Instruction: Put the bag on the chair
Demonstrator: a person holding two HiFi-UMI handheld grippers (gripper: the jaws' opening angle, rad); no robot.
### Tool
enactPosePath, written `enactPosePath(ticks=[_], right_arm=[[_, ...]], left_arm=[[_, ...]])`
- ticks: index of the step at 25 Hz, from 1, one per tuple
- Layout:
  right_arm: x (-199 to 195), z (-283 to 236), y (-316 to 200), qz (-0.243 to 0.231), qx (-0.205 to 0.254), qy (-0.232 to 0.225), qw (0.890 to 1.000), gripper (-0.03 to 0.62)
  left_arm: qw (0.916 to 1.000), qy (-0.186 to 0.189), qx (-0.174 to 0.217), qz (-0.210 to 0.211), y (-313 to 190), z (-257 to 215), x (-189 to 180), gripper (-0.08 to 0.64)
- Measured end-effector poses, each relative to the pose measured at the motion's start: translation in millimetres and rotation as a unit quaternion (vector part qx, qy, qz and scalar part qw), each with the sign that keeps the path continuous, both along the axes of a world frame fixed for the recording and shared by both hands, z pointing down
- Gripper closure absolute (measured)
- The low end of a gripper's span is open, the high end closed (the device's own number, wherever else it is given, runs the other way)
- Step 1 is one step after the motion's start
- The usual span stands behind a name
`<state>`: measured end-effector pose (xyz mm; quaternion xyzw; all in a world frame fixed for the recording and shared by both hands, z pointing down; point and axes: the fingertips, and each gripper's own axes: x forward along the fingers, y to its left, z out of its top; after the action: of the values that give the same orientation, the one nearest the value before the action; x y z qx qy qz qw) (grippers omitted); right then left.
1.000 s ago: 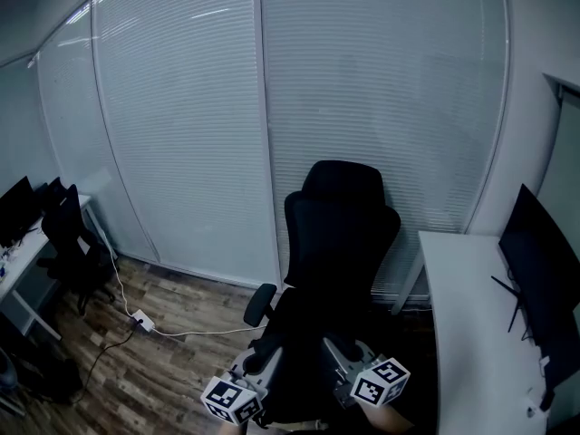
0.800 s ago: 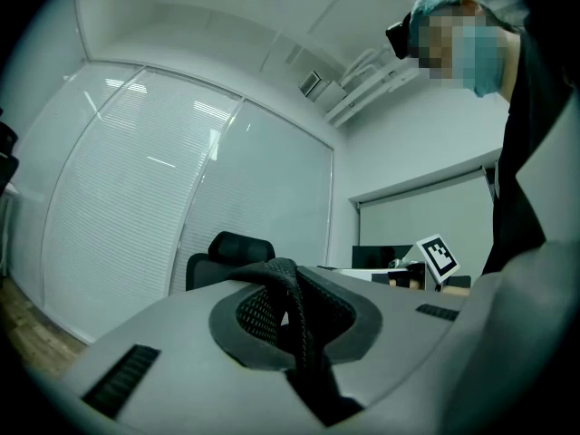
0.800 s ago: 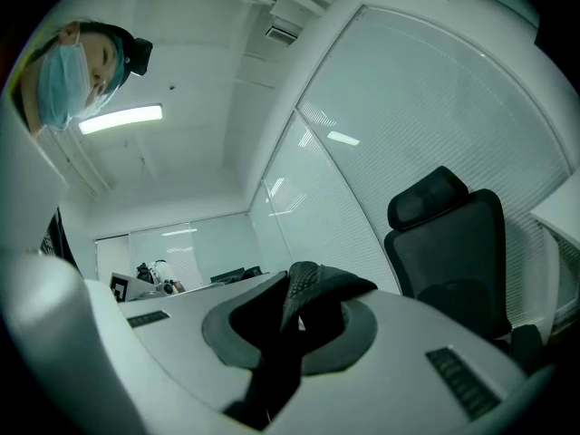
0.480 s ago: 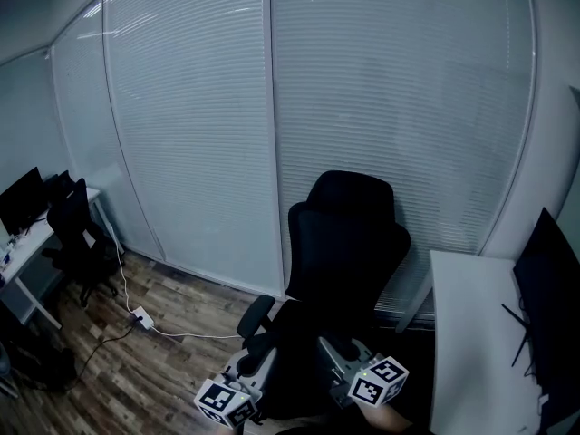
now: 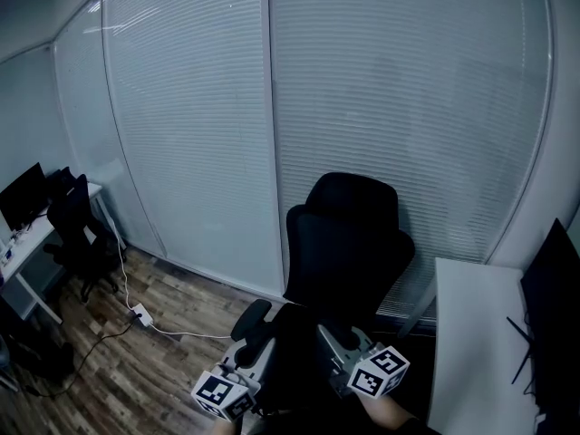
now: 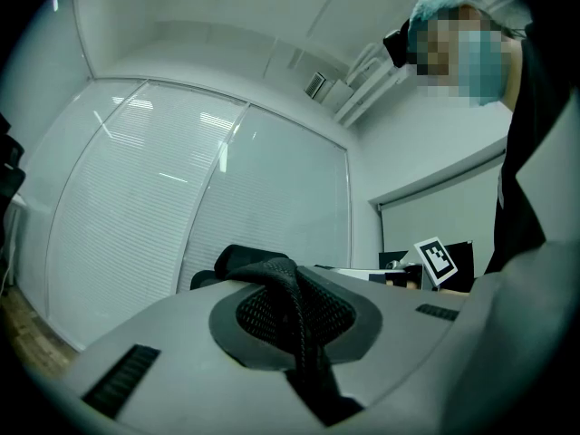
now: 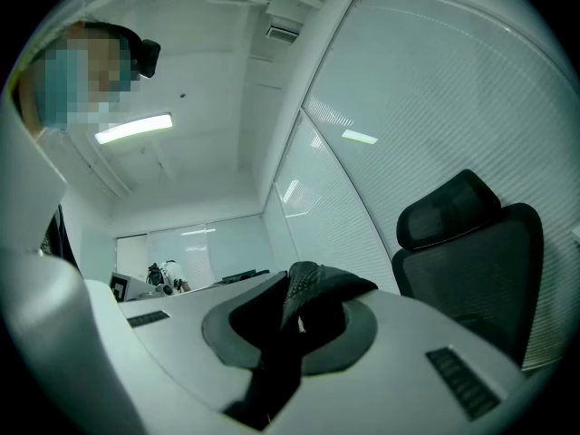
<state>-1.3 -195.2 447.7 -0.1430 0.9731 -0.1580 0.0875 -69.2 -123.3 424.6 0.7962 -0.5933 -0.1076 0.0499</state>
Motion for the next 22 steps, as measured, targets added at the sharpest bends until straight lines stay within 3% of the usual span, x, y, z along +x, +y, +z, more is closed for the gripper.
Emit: enactPosePath(ticks=[8, 15, 22], right_arm=[[-11.8, 3.5, -43.8, 0.046, -0.006, 0.001, 0.999, 0.532], [-26.0, 7.3, -80.0, 0.088, -0.013, -0.003, 0.996, 0.532], [-45.5, 13.2, -116.9, 0.118, -0.021, 0.000, 0.993, 0.532]], left_arm=[[0.9982, -0.008, 0.035, 0.049, -49.0, 10.1, -22.2, 0.517], [0.9947, -0.006, 0.034, 0.097, -94.2, 10.9, -42.0, 0.518], [0.9927, -0.008, 0.014, 0.119, -139.4, 24.0, -66.9, 0.517]])
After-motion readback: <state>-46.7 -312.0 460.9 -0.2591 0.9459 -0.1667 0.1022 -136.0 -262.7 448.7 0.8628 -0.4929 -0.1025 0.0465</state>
